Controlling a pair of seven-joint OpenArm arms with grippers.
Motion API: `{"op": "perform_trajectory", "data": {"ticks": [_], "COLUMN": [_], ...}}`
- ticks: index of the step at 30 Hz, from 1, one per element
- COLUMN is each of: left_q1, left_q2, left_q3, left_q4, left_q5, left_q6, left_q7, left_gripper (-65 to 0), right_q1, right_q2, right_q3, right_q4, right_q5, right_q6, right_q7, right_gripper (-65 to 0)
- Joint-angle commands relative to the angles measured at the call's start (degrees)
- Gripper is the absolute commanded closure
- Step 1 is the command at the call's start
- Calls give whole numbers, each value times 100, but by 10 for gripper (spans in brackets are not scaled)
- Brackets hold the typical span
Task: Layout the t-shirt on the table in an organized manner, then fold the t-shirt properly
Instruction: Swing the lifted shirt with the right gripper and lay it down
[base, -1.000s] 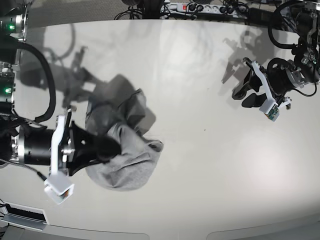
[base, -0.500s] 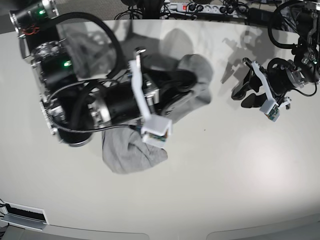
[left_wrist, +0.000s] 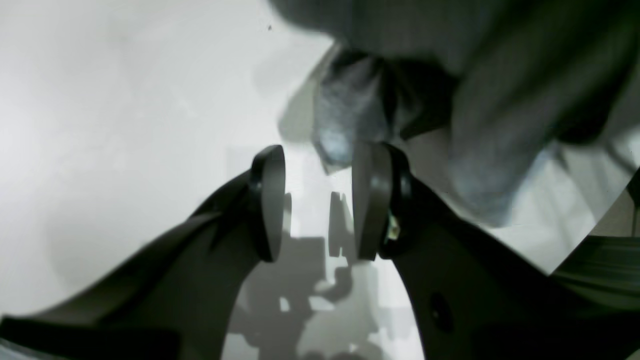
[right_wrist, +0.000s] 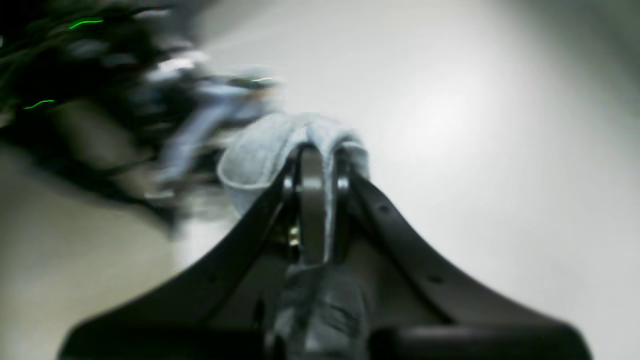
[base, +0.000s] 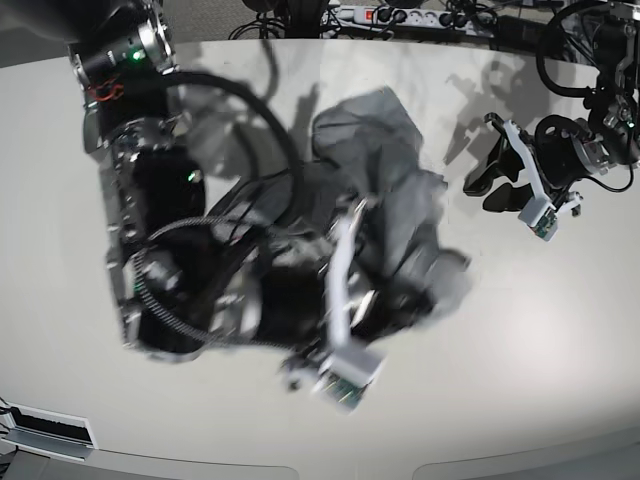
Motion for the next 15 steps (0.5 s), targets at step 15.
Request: {"op": "perform_trajectory", "data": {"ticks": [15], "left_q1": [-35], "left_q2": [-96], "left_q3": [-39], "left_q4": [90], "left_q5": [-98], "left_q6": [-44], "left_q7": [-153], "left_gripper": [-240], "right_q1": [-866], "right_q2": [1912], "right_q3": [3821], "right_q4": [76], "right_q5": [-990], "right_q6": [-603], "right_q7": [726], "right_gripper": [0]}}
